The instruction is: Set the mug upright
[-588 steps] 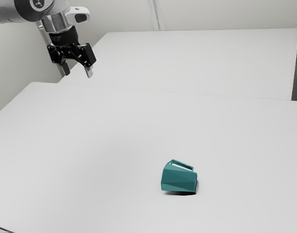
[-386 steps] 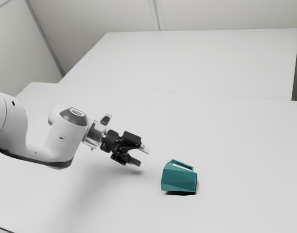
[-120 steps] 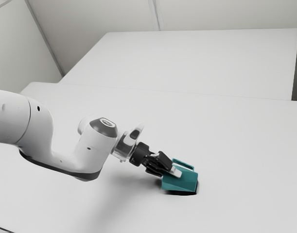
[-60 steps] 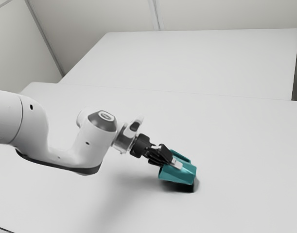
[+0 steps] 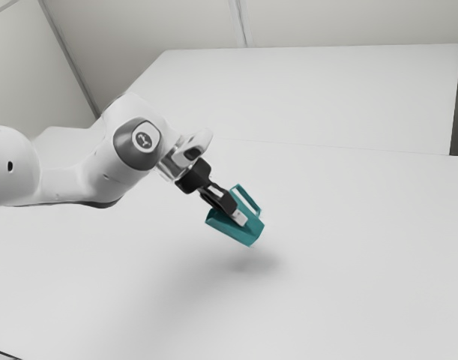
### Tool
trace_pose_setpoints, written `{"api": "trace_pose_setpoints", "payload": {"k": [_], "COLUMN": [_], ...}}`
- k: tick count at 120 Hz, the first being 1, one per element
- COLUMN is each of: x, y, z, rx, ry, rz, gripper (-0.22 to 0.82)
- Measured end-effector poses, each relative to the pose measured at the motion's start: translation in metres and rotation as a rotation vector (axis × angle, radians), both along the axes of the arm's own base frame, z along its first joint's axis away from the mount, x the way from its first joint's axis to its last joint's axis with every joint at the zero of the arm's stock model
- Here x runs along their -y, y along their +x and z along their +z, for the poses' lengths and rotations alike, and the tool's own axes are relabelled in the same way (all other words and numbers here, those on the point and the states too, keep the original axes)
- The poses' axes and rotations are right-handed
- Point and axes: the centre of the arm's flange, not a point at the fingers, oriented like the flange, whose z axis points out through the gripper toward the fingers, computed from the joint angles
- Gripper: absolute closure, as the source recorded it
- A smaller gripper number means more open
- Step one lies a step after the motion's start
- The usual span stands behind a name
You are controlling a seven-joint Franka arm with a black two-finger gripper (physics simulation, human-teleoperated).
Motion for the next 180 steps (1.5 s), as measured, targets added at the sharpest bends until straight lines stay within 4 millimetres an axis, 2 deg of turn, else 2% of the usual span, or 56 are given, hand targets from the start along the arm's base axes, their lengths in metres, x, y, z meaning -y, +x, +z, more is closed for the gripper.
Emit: {"api": "trace_pose_setpoints", "payload": {"k": [9, 17, 50, 79, 98, 118, 139, 180], "x": [-0.02, -0.03, -0.042, -0.055, -0.059, -0.064, -0.065, -0.071], "y": [0.002, 0.0, -0.01, -0.025, -0.036, -0.047, -0.049, -0.047], "z": [0.005, 0.009, 0.015, 0.004, -0.004, -0.025, -0.038, -0.044], "rx": [0.007, 0.005, -0.009, -0.052, -0.075, -0.057, -0.003, 0.056], "ry": [0.083, 0.155, 0.423, 0.603, 0.657, 0.703, 0.723, 0.739], "rz": [-0.009, -0.025, -0.099, -0.092, -0.046, 0.001, 0.054, 0.162], "gripper": [0.78, 0.78, 0.78, 0.78, 0.78, 0.78, 0.78, 0.78]}}
